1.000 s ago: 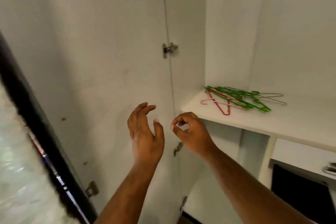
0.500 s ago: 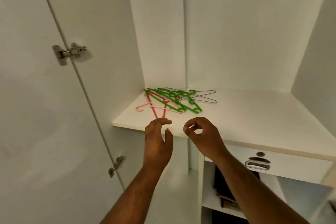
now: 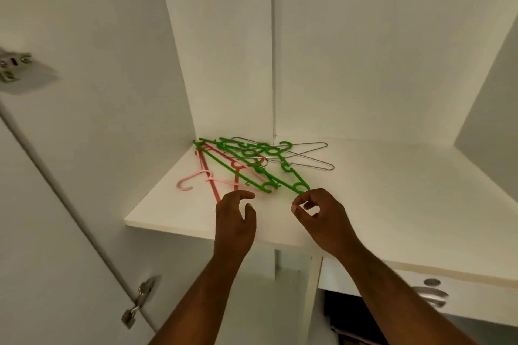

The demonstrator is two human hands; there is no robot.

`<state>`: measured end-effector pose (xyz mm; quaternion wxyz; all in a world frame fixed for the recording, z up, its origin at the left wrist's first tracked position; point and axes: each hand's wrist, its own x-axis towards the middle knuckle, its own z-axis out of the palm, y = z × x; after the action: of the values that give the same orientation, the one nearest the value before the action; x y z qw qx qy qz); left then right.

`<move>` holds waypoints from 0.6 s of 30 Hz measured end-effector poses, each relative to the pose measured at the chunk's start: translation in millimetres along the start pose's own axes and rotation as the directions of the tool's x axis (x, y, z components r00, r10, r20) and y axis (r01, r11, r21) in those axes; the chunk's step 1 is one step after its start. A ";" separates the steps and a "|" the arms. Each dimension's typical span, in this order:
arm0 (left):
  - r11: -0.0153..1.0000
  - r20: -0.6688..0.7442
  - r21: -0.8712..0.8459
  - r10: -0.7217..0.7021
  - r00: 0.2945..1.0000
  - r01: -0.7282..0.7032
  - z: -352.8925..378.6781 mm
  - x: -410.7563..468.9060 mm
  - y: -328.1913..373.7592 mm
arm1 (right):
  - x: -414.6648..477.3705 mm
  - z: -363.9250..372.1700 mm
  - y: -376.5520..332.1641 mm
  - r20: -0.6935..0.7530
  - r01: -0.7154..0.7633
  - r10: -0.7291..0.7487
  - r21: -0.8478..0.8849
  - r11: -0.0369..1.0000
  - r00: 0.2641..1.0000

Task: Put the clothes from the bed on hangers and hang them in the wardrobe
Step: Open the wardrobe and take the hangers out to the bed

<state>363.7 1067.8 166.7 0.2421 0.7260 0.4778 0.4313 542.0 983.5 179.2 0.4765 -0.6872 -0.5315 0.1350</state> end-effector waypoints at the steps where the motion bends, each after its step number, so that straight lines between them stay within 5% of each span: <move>1: 1.000 -0.006 0.001 -0.017 1.000 0.017 2.3 16.2 -11.2 | 12.3 7.0 6.8 -0.001 0.028 -0.028 -0.068 0.997 1.000; 9: 0.998 -0.012 -0.049 -0.034 0.999 0.034 22.1 105.5 -67.9 | 105.6 47.7 32.5 -0.033 0.136 -0.162 -0.389 0.911 0.986; 13: 1.000 0.042 -0.010 0.030 0.999 -0.029 33.4 113.5 -71.1 | 131.4 58.3 36.3 0.284 0.111 0.058 -0.544 0.832 0.957; 18: 0.991 0.043 0.039 0.128 0.991 -0.129 39.1 116.3 -79.2 | 159.4 60.3 34.9 0.393 0.189 0.068 -0.580 0.792 0.917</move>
<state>378.8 1208.8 132.2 0.2083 0.7688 0.4339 0.4211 584.8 1152.0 171.8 0.1182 -0.7440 -0.6531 0.0770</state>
